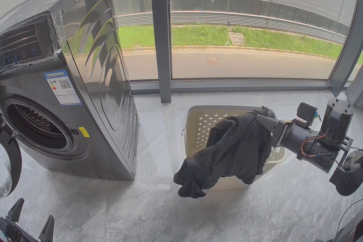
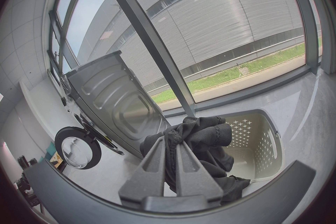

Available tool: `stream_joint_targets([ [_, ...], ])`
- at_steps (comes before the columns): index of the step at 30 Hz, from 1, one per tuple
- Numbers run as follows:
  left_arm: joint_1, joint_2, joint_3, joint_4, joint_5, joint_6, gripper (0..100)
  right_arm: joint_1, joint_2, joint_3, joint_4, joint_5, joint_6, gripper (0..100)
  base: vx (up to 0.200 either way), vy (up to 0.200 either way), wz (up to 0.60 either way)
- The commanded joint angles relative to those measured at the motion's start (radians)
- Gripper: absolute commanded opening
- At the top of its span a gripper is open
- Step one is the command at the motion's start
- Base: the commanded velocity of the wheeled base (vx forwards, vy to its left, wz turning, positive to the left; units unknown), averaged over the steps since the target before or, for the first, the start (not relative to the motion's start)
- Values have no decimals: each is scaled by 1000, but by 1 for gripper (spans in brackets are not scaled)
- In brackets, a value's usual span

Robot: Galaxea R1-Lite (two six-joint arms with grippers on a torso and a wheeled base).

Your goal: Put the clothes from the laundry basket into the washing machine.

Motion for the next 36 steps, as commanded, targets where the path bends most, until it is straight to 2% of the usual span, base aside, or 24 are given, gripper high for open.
stream_joint_targets([
  [1, 0, -16, 18, 0, -1, 0, 100, 17, -90, 5, 0, -1, -2, 0, 0, 0, 0],
  [6, 0, -16, 18, 0, -1, 0, 100, 17, -142, 6, 3, 0, -5, 0, 0, 0, 0],
  [12, 0, -16, 18, -1, -7, 29, 100, 18, -248, 2, 61, 0, -24, 0, -67, 0, 0],
  [16, -1, -16, 16, 0, -14, 15, 100, 18, -298, -3, 109, 5, -27, 0, -200, 0, 0],
  [21, 0, -16, 18, -1, -13, 14, 100, 29, -363, -9, 153, 13, -30, 0, 0, 0, 0],
  [25, 0, -16, 18, 0, -10, 1, 100, 44, -409, -6, 198, 45, -47, 0, 0, 0, 0],
  [28, 0, -16, 18, 0, -10, 0, 100, 46, -420, -8, 218, 53, -48, 0, 0, 0, 0],
  [36, 0, -16, 18, 0, -11, 5, 100, 46, -418, -11, 213, 56, -47, 0, 0, 200, 0],
])
